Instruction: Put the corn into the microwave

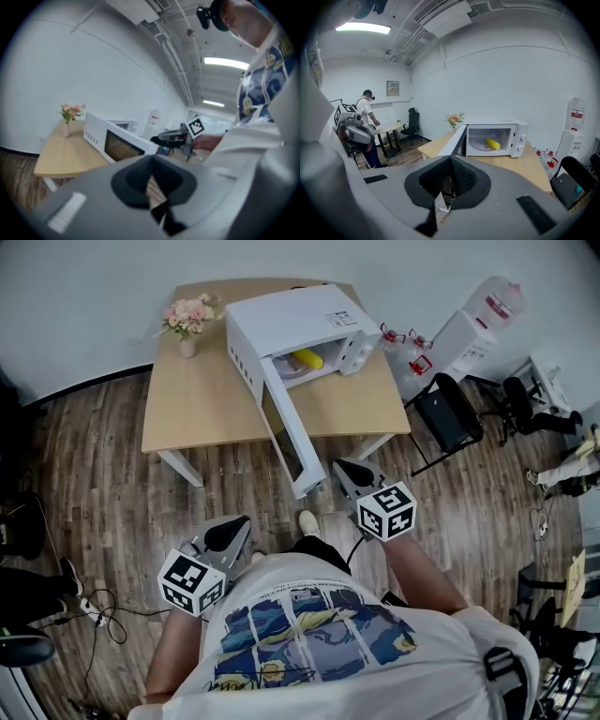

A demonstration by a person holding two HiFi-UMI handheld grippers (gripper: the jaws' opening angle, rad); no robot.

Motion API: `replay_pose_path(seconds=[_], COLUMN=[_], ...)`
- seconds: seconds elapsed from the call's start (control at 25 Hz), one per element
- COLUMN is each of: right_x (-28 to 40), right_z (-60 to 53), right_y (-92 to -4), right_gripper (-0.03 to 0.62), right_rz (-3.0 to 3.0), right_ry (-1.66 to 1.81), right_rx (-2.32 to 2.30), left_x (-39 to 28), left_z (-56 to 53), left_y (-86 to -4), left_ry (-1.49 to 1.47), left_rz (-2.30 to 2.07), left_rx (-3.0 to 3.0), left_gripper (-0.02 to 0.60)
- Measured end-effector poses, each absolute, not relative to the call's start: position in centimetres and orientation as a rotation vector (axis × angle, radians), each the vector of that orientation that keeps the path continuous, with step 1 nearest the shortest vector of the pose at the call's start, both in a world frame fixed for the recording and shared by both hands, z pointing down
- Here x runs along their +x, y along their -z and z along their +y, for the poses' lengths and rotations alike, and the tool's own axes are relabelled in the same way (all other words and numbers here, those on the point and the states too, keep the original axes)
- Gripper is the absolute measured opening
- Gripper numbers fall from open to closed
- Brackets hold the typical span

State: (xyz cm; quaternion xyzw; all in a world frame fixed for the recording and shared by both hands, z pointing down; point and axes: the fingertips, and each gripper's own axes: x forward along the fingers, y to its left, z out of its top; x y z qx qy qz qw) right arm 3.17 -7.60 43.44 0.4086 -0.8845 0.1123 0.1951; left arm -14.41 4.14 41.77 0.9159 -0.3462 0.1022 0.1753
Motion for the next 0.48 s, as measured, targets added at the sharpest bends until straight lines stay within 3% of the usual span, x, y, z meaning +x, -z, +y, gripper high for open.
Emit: replay_pose_path(seconds=[0.48], right_x=[3.8], right_z=[-10.1], right_y=[-43.6], right_gripper=[0.009], right_rz=[-2.51], right_ry=[-0.308], right_rx=[1.053], left_x=[-12.5], left_z=[1.7], left_y=[-42.7], left_ry=[-0.283], left_rz=[-1.036], left_rx=[2.536], left_gripper=[0.009])
